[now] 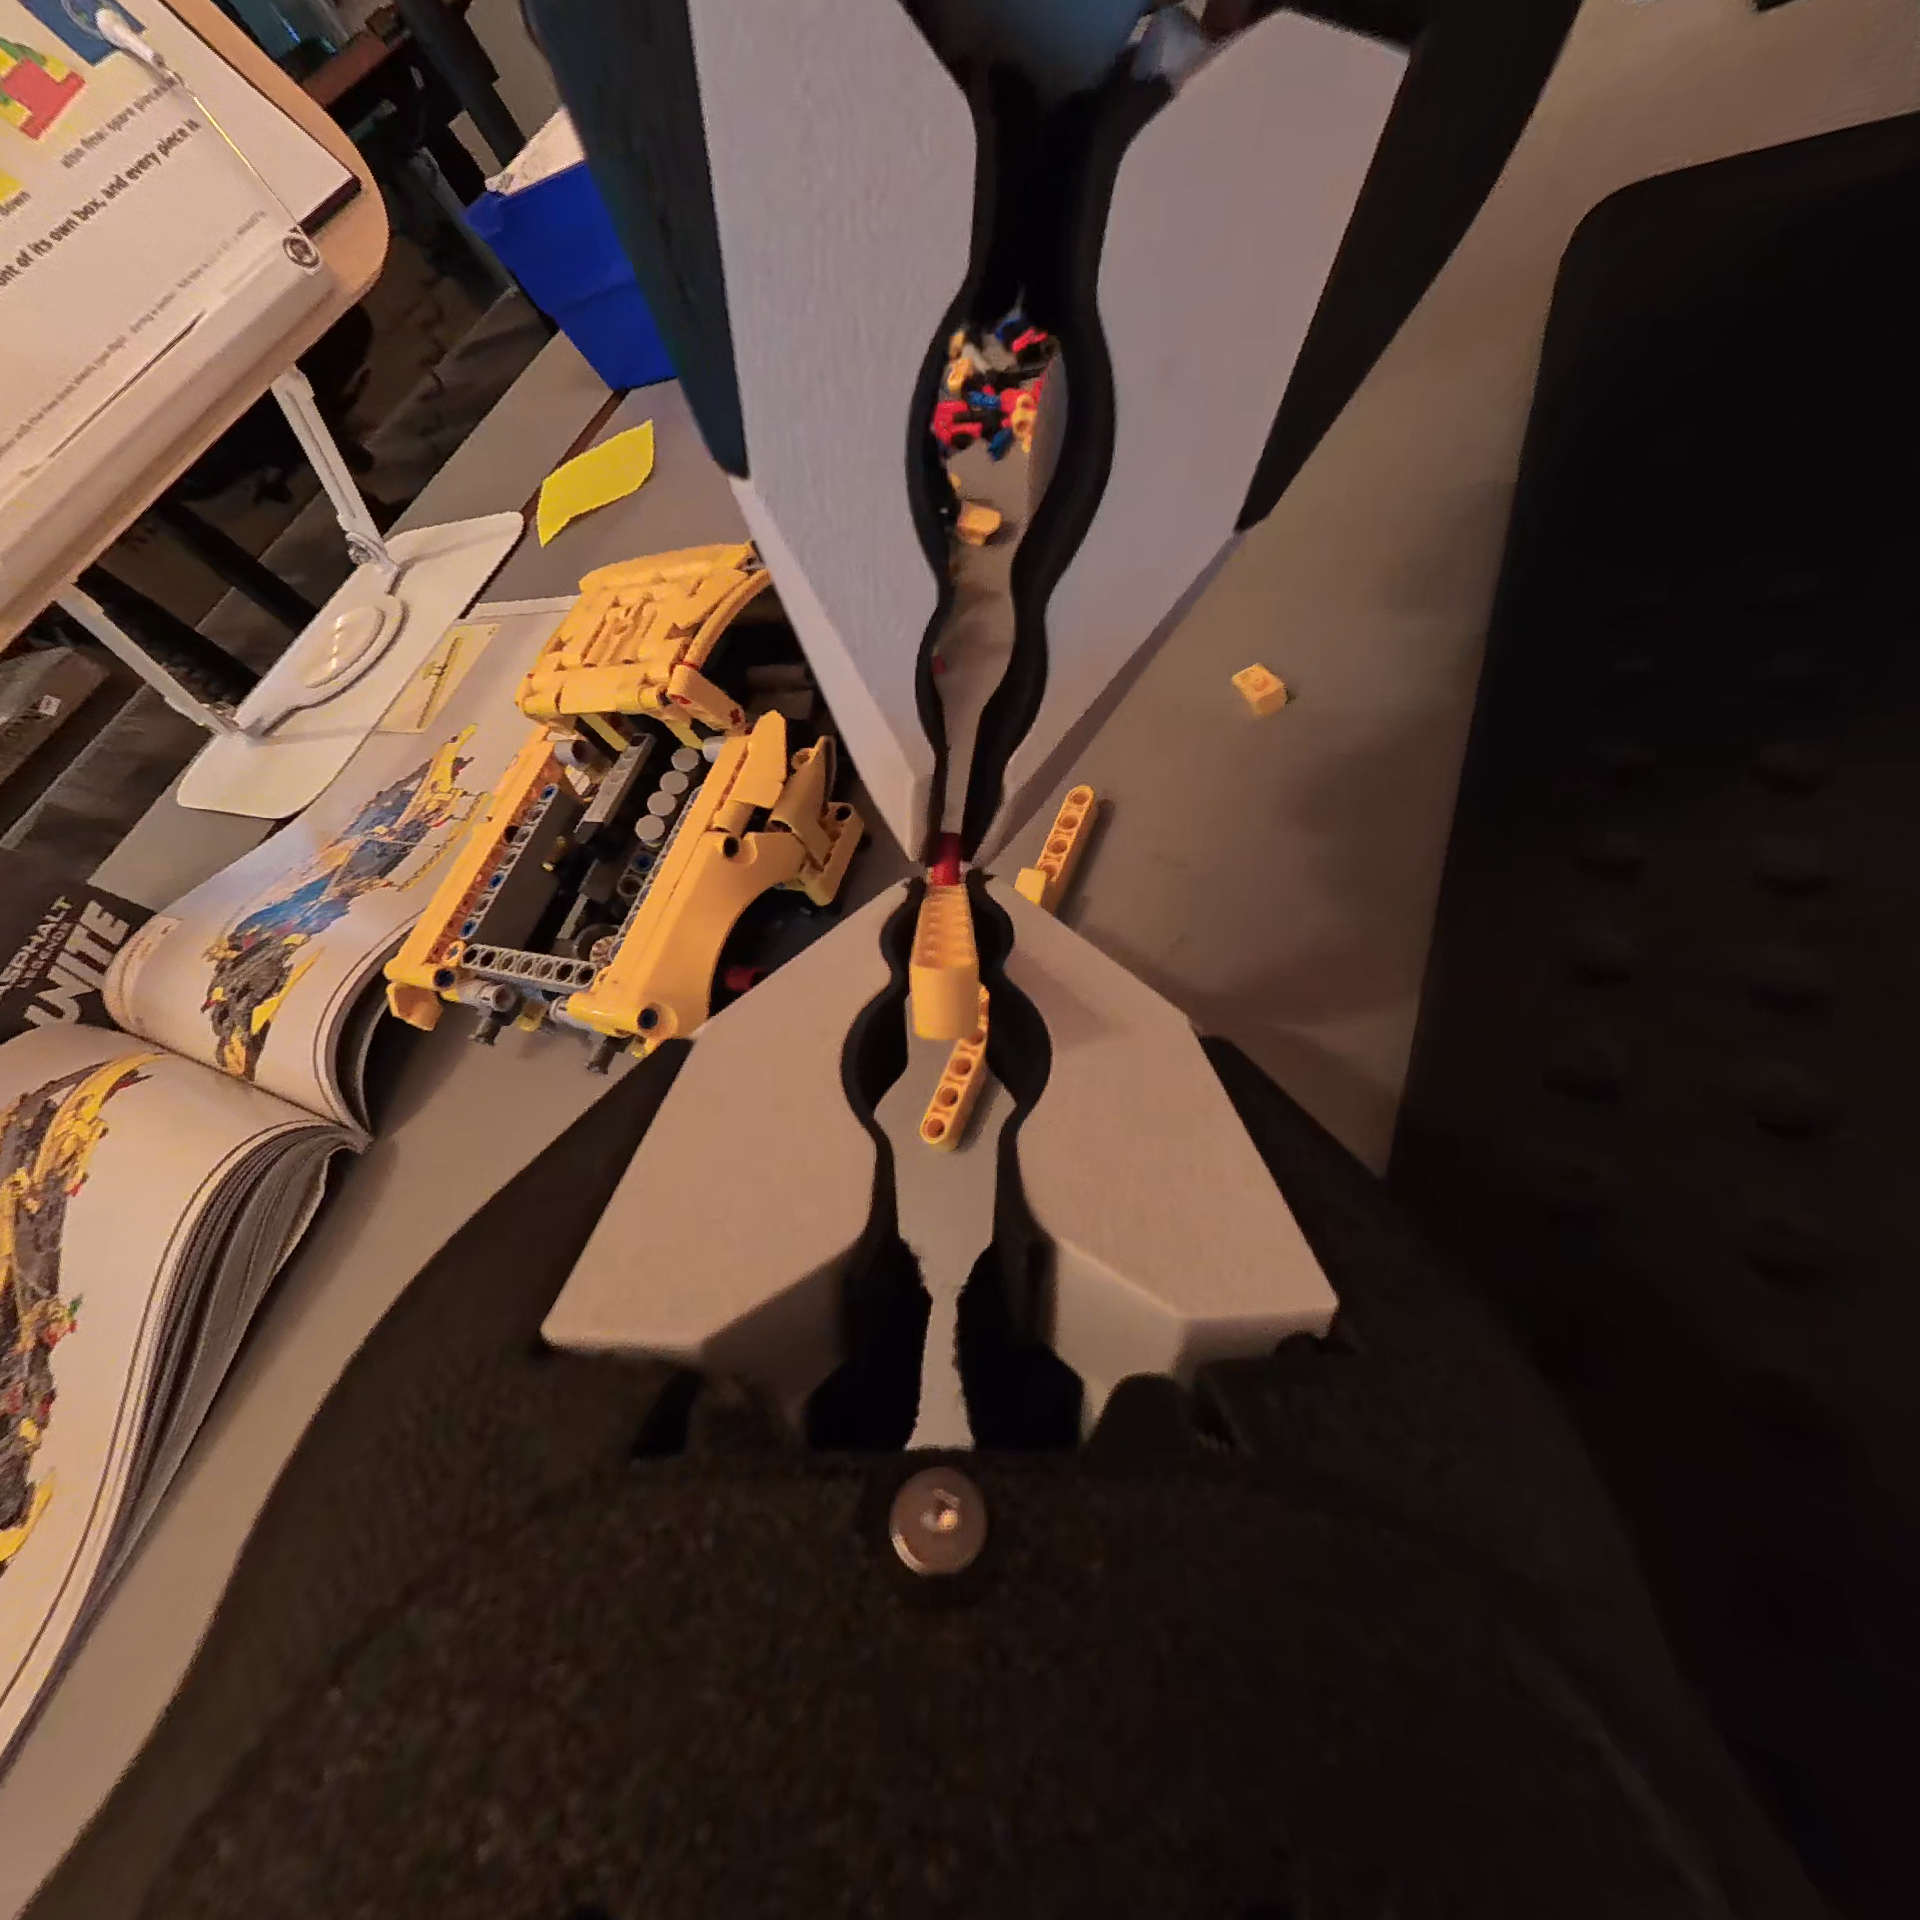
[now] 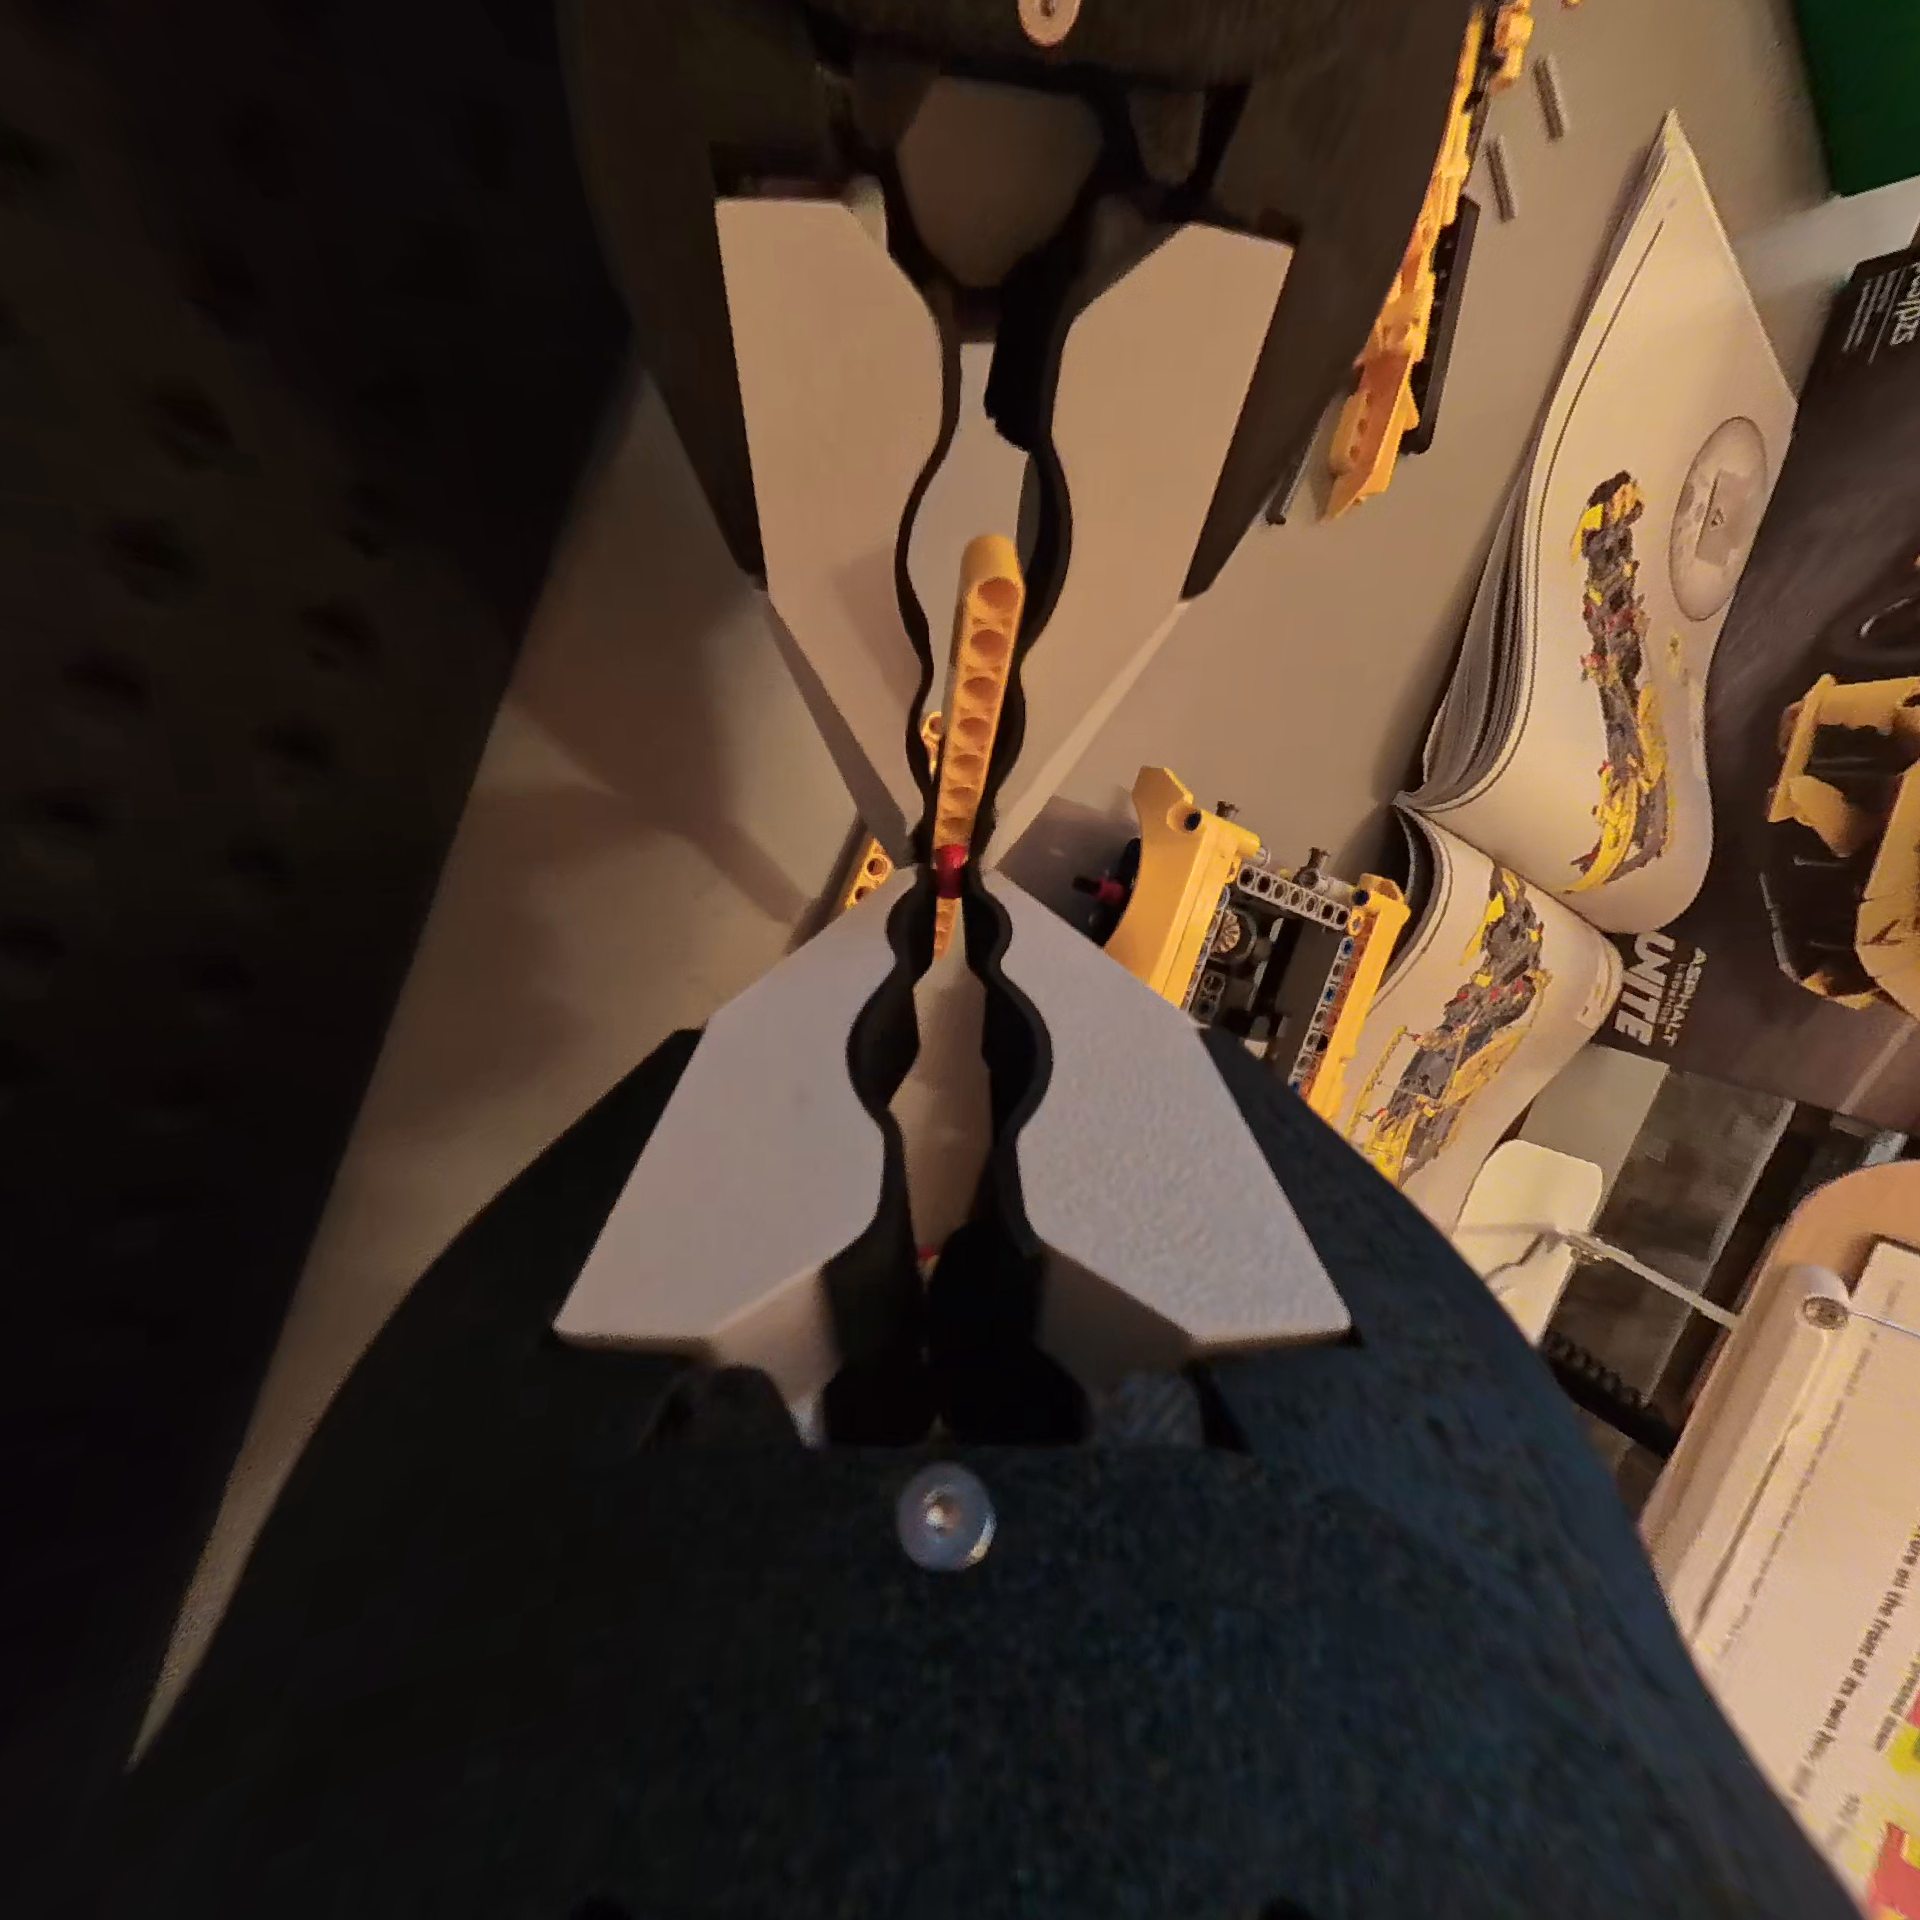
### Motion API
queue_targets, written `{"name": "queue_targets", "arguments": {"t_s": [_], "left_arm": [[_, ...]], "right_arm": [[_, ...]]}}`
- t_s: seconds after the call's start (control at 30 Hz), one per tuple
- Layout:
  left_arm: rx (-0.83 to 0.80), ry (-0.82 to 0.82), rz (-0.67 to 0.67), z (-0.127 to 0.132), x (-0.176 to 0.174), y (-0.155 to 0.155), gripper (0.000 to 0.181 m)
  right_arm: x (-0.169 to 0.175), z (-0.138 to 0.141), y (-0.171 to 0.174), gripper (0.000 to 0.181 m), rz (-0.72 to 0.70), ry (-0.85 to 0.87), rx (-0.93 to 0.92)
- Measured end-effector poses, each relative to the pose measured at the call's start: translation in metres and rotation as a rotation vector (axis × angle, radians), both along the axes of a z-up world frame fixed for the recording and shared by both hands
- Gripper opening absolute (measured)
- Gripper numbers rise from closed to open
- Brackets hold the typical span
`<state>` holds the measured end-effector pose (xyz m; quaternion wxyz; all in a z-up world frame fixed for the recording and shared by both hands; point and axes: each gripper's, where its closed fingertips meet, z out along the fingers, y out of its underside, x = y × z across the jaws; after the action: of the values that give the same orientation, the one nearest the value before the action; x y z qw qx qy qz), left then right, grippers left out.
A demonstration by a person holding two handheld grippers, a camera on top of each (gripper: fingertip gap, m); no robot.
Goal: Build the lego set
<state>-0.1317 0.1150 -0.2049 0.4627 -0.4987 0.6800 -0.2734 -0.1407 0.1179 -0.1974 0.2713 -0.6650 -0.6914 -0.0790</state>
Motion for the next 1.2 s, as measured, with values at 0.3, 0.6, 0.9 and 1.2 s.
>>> {"name": "queue_targets", "arguments": {"t_s": [0.3, 0.6, 0.9, 1.2], "left_arm": [[-0.007, 0.034, 0.022, -0.003, -0.002, 0.001, 0.007], [0.018, 0.070, 0.028, -0.007, 0.001, -0.002, 0.007], [0.036, 0.036, 0.048, 0.001, 0.002, -0.002, 0.007], [0.017, 0.021, 0.046, 0.003, 0.004, -0.004, 0.007]], "right_arm": [[-0.002, -0.002, 0.002, 0.003, 0.027, -0.101, 0.041], [0.001, -0.007, -0.002, 0.003, 0.008, -0.170, 0.032], [0.001, -0.001, -0.003, 0.003, -0.058, -0.047, -0.108], [0.001, 0.000, -0.006, 0.003, -0.242, 0.361, -0.443]]}}
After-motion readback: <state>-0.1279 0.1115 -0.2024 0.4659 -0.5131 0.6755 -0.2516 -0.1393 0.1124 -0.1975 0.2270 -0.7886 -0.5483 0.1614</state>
